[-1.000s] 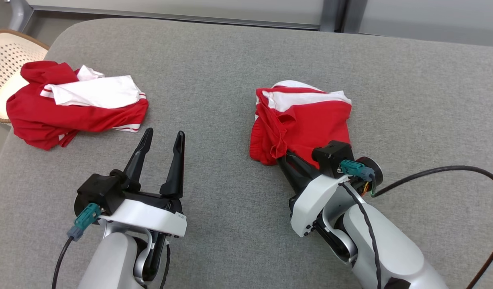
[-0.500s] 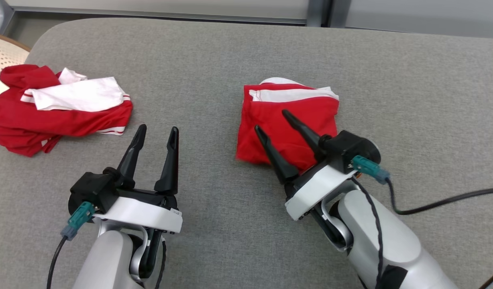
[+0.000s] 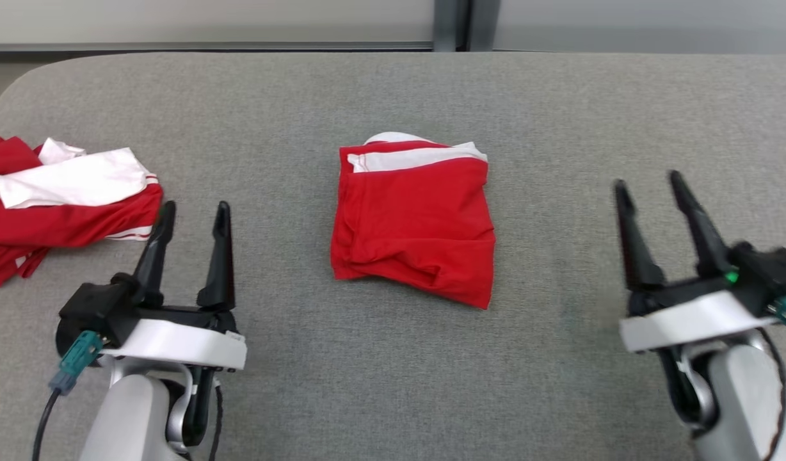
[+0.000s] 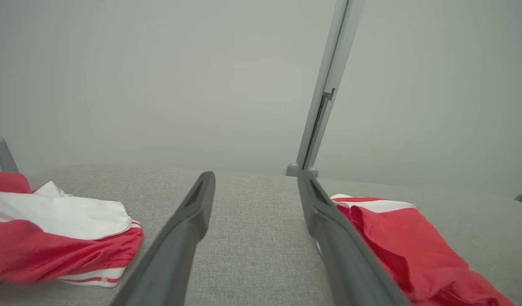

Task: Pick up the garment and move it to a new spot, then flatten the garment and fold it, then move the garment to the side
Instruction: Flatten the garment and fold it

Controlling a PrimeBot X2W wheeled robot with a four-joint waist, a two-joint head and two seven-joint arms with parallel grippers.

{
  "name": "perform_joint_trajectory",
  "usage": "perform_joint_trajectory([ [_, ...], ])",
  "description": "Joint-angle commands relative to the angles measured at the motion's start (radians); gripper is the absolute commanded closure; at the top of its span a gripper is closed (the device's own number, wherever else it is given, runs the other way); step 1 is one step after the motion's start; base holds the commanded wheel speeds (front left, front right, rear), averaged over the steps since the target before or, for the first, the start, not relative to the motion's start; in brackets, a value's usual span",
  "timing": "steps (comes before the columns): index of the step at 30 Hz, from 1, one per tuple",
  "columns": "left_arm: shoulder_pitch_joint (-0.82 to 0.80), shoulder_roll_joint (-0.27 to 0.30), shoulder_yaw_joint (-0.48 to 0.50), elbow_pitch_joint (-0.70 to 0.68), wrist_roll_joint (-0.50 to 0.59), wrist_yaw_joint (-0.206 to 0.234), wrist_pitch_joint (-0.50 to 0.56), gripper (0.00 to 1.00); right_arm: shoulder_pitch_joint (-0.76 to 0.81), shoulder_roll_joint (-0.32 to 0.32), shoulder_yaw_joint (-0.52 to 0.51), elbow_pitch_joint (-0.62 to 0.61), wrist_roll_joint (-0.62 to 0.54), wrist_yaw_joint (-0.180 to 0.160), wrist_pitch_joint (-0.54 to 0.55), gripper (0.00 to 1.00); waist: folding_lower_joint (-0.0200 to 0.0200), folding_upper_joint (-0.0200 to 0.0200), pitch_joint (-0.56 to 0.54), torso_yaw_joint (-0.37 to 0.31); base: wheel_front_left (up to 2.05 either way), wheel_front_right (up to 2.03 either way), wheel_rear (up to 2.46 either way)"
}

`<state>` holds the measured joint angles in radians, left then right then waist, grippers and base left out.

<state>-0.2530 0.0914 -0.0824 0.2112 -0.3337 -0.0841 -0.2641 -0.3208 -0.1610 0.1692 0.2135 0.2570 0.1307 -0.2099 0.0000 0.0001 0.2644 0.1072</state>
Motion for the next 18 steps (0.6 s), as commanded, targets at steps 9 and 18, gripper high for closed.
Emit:
perform_joint_trajectory([
  [9,0.071,0.033,0.031,0.003,0.004,0.023,0.003,0.0,0.189,0.024,-0.137,-0.174,-0.053,0.0,0.091,0.0,0.0,-0.0001,-0.083,-0.045,0.0,0.0,0.0],
  [18,0.157,0.047,0.019,0.007,0.009,0.031,0.023,0.0,0.3,0.027,-0.144,-0.225,-0.052,0.0,0.145,0.0,0.0,-0.0001,-0.184,-0.058,0.0,0.0,0.0],
])
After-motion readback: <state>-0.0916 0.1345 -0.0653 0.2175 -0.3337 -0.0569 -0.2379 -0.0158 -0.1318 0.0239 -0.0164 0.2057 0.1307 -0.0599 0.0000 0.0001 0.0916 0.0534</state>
